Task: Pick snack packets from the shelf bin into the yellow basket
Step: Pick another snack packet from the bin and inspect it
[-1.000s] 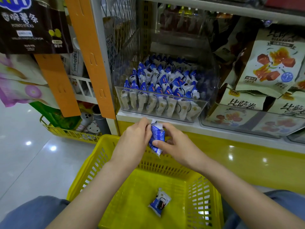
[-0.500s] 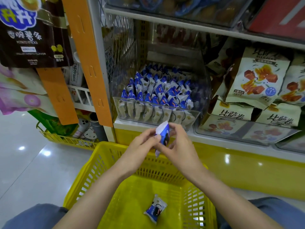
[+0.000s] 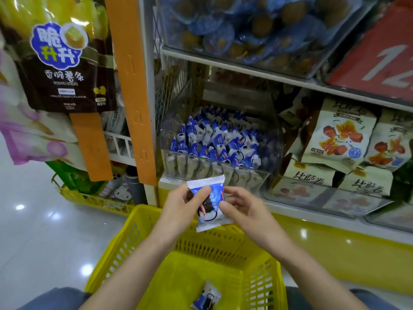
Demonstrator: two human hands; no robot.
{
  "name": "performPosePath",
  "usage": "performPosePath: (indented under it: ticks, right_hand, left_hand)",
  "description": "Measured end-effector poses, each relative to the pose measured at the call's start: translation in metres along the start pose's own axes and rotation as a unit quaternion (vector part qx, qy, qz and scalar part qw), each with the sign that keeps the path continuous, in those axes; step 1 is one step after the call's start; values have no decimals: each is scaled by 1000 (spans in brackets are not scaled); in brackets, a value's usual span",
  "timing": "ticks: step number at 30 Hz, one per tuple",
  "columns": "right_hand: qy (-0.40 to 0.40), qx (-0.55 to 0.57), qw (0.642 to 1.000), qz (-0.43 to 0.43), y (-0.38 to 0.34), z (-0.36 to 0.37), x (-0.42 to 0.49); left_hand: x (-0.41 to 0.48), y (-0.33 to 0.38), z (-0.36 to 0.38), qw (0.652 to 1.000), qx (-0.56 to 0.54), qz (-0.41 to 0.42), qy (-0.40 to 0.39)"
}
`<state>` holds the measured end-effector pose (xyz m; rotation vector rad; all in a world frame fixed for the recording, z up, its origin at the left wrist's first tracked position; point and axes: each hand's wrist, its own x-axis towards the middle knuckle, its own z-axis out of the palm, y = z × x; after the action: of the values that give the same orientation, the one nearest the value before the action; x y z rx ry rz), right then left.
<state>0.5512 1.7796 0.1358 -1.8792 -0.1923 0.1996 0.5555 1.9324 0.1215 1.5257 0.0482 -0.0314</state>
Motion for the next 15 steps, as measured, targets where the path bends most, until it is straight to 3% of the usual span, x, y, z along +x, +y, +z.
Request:
performPosePath:
  ticks: [6,9,11,15]
  right_hand:
    - [12,0,1000,-17,-18,-7,8]
    - [56,12,998,-19,-34,-18,26]
    - [109,1,994,-28,-46,-26,46]
    - [201,-74,976,-36,-58,-32,109]
  left_hand:
    - [19,22,-5,993,81,74,-51]
    - [37,33,-16,980,144,133,-21]
    - [50,37,-28,955,233,183,20]
    - [66,33,-44,861,456,221,26]
